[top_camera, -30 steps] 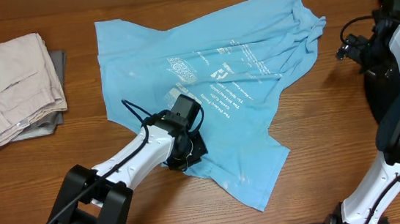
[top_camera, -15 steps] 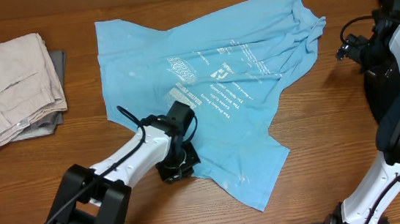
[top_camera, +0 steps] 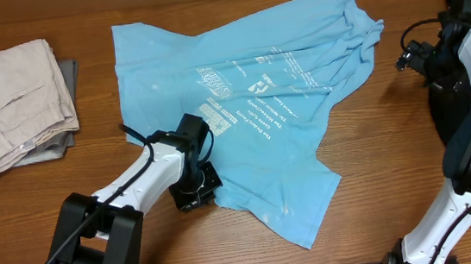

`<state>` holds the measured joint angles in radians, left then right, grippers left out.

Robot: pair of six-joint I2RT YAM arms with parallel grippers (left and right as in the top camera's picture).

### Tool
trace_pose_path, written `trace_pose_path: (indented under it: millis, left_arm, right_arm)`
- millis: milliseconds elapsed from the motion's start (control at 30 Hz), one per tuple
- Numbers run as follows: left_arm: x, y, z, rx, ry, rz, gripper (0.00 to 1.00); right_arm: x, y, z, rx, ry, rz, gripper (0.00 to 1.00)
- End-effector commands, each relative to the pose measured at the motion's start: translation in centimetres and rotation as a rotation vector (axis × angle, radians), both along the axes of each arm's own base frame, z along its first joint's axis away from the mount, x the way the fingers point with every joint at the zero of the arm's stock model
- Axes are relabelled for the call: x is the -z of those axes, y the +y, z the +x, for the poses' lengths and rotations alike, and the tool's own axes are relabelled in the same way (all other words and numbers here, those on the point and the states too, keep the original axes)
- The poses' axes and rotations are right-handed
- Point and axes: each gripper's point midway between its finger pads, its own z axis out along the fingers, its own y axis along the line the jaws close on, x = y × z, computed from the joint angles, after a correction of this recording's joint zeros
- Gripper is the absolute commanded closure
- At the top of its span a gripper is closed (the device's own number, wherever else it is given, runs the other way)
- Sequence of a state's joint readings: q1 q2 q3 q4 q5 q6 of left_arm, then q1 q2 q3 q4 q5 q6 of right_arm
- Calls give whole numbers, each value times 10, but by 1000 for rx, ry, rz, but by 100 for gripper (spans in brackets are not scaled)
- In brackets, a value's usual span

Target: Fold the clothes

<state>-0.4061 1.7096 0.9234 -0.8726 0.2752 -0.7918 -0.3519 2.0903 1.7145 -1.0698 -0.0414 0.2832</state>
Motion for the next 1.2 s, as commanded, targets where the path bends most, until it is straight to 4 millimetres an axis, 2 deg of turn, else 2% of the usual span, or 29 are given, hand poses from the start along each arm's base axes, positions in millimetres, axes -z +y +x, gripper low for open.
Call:
trace_pose_path:
  millis: [0,233,433,700,800,867,1033,1100,1167]
  left_arm:
    - [-14,-22,20,43,-73,-90,96]
    - [-14,-43,35,-10,-128,-143,96]
    - [-3,-61,20,4,-79,-134,96]
    - [25,-56,4,-18,45,-99,96]
    - [29,-44,-6,-7,111,-80,96]
    - [27,-28,-17,23,158,-48,96]
    - [24,34,-36,61,236,209,96]
    - [22,51,-36,59,242,279,96]
    - [23,56,-33,50,233,294,96]
  right_arm:
    - [-9,-1,4,-4,-24,-13,0]
    - [-9,-1,4,-4,-24,-13,0]
    - [-9,-1,4,-3,-24,-13,0]
    - [-9,-1,4,-4,-24,-13,0]
    - [-9,-1,4,-3,-24,-13,0]
    - [-9,-1,4,-4,-24,-13,0]
    - [-9,-1,4,-4,-24,-13,0]
    - [-9,-1,4,-4,-24,-13,0]
    - [-9,-1,4,-3,-25,-13,0]
